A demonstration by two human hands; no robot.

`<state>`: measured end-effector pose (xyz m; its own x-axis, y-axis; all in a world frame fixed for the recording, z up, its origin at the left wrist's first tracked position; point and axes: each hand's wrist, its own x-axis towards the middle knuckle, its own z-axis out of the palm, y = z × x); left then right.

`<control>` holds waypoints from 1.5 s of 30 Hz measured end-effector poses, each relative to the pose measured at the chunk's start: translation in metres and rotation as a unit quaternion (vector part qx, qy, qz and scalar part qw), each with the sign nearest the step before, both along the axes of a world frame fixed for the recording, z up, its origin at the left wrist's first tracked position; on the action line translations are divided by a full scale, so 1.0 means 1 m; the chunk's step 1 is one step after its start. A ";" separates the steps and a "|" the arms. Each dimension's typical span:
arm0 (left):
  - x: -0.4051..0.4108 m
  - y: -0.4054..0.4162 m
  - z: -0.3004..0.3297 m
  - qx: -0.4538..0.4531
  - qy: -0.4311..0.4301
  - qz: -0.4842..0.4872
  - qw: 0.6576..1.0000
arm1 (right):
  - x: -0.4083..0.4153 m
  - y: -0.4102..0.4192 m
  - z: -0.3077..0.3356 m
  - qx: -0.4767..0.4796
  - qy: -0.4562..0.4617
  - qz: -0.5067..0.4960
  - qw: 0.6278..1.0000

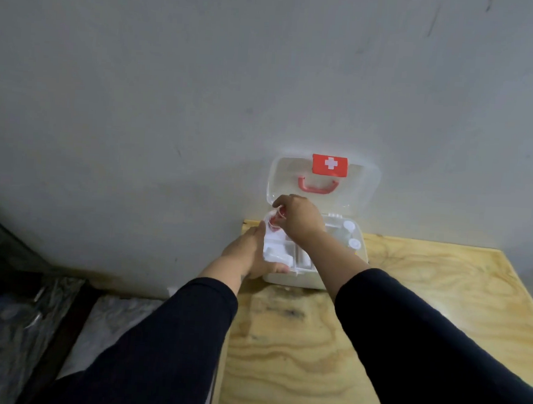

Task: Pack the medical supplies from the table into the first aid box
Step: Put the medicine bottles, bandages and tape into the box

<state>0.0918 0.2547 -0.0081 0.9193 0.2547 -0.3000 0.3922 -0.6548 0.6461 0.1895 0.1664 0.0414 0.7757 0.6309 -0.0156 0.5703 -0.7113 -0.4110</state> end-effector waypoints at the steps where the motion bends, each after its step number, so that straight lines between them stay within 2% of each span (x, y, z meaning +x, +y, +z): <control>1: 0.001 0.001 -0.003 0.002 0.001 0.003 1.000 | 0.000 -0.002 0.003 0.011 0.004 -0.009 1.000; 6: 0.004 0.000 -0.010 -0.003 -0.006 0.010 1.000 | -0.003 -0.015 0.005 0.001 0.026 -0.023 0.999; 10: 0.002 0.000 -0.010 -0.015 -0.016 0.001 1.000 | -0.012 -0.016 -0.006 -0.024 0.006 -0.003 1.000; 18: -0.001 -0.002 -0.008 -0.015 -0.021 0.005 1.000 | -0.016 -0.015 -0.013 -0.068 -0.017 -0.025 0.997; 29: -0.003 -0.003 -0.004 0.016 -0.004 0.005 1.000 | -0.013 -0.024 -0.006 -0.025 0.020 -0.019 0.999; 32: -0.001 -0.002 0.006 0.005 -0.014 0.007 1.000 | -0.014 -0.037 0.006 0.029 -0.019 -0.046 0.998; 34: 0.005 -0.001 0.022 0.006 -0.028 0.038 0.999 | -0.010 -0.049 0.016 0.068 -0.076 -0.072 0.992; 37: 0.020 0.003 0.053 0.020 -0.085 0.099 0.991 | 0.002 -0.066 0.031 0.090 -0.188 -0.121 0.971; 39: 0.031 0.004 0.070 0.029 -0.120 0.109 0.986 | 0.014 -0.072 0.040 0.094 -0.228 -0.146 0.958; 45: 0.051 -0.001 0.088 0.045 -0.143 0.099 0.984 | 0.042 -0.064 0.055 0.034 -0.190 -0.104 0.976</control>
<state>0.1426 0.2534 0.0802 0.8928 0.4503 -0.0045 0.3281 -0.6435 0.6915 0.2318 0.1025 0.0963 0.8288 0.4490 0.3339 0.5369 -0.8062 -0.2485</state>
